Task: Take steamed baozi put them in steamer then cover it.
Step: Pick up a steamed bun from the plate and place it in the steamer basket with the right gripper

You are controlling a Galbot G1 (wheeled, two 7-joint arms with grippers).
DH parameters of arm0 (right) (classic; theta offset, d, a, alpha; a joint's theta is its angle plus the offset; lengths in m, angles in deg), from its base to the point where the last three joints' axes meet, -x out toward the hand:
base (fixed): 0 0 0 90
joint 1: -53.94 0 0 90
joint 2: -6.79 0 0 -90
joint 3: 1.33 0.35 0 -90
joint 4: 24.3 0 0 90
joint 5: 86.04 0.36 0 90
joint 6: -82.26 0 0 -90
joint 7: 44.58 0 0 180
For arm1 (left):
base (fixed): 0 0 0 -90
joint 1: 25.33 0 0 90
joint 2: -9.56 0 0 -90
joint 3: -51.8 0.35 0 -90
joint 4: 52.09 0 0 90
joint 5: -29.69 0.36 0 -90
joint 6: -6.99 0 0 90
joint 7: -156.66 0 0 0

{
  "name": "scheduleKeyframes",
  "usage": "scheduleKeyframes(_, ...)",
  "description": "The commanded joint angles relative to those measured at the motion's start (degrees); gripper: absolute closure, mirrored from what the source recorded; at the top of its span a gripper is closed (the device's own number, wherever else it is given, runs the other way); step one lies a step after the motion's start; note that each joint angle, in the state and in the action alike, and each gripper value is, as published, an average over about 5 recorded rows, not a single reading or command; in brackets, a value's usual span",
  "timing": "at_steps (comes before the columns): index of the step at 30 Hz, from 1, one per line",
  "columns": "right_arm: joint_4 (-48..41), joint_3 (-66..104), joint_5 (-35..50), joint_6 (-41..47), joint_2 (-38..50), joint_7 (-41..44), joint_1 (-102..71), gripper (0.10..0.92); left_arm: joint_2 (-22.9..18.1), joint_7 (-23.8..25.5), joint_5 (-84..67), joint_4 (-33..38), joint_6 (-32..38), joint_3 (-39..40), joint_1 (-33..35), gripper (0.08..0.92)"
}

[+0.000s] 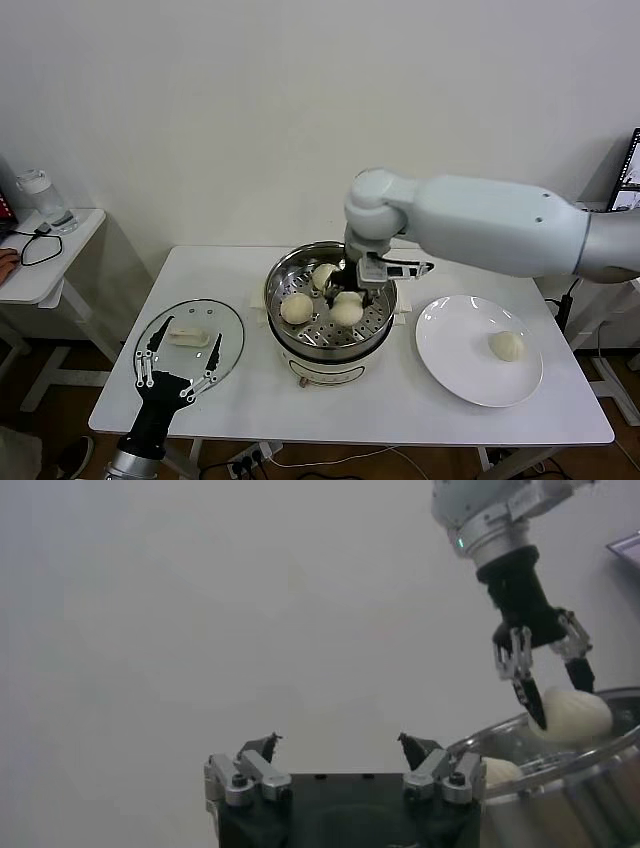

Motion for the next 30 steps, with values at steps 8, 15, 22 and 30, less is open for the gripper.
scheduleKeyframes(8, -1.3, 0.2, -4.6, -3.5, -3.4, -0.8, -4.9, 0.330, 0.1, -0.1, -0.4, -0.5, 0.3, -0.3, -0.1, 0.177)
scheduleKeyframes(15, -1.1, 0.5, -5.5, -3.3, -3.0, -0.7, -5.4, 0.278, 0.1, -0.2, -0.4, -0.7, 0.4, -0.4, -0.2, 0.177)
scheduleKeyframes(22, -0.7, 4.3, -5.6, -2.4, -0.6, -0.4, -4.5, 0.204, 0.0, -0.1, -0.4, -0.9, 0.3, -0.4, -0.2, 0.177)
scheduleKeyframes(30, -4.6, 13.3, 2.3, 6.1, 8.6, 2.5, -2.4, 0.203, -0.2, -0.2, -0.2, -0.9, 0.2, -0.2, -0.6, 0.177)
